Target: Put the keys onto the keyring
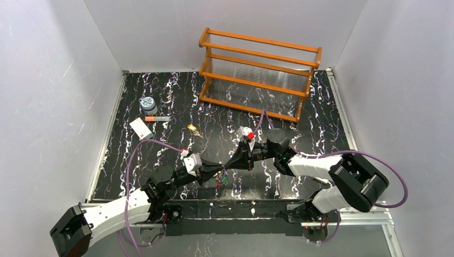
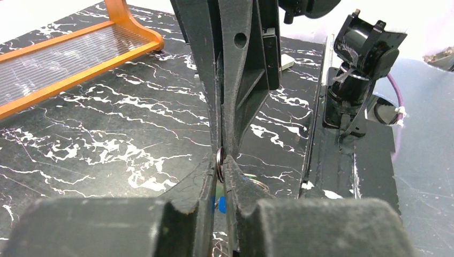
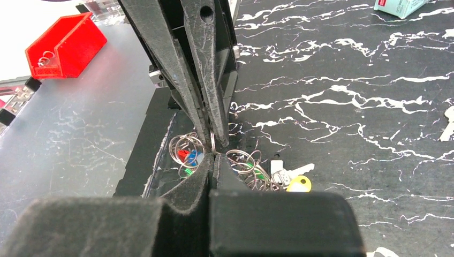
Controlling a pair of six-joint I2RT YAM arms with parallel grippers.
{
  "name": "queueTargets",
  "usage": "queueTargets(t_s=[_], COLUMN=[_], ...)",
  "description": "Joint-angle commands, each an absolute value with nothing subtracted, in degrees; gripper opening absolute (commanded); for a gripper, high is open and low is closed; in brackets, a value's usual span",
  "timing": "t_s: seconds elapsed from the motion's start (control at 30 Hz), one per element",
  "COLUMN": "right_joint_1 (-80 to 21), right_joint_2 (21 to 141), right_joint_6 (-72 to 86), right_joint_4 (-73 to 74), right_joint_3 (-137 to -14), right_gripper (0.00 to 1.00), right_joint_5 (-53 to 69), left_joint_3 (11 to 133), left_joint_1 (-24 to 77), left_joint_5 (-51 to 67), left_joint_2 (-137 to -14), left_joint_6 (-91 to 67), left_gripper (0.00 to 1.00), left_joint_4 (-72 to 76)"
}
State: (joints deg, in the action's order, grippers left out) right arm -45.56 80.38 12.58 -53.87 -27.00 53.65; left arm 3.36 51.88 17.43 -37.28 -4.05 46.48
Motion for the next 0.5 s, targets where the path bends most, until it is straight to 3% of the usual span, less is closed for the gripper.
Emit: queueTargets(t_s=[0.0,0.17,0.47], right_joint_1=[-45.9,-46.0,-46.0], right_joint_2=[77.0,74.1,72.5], right_joint_6=[8.0,1.3,-8.4], right_joint_4=[-47.6,-34.6,-12.9], right_joint_3=[-29.2,-30.5,-35.9], right_gripper=[0.01,0.01,0.01], right_joint_5=[51.9,49.2,43.7], left_joint_3=[3.9,4.3,8.3], left_joint_1=[52.0,52.0,52.0], left_joint_5=[17.4,17.2,17.2], left_joint_2=[-38.0,-38.2,-38.7], left_joint_6=[-3.9,-3.0,2.6], left_gripper=[0.15,0.39,0.45], left_joint_4=[49.1,48.9,40.3])
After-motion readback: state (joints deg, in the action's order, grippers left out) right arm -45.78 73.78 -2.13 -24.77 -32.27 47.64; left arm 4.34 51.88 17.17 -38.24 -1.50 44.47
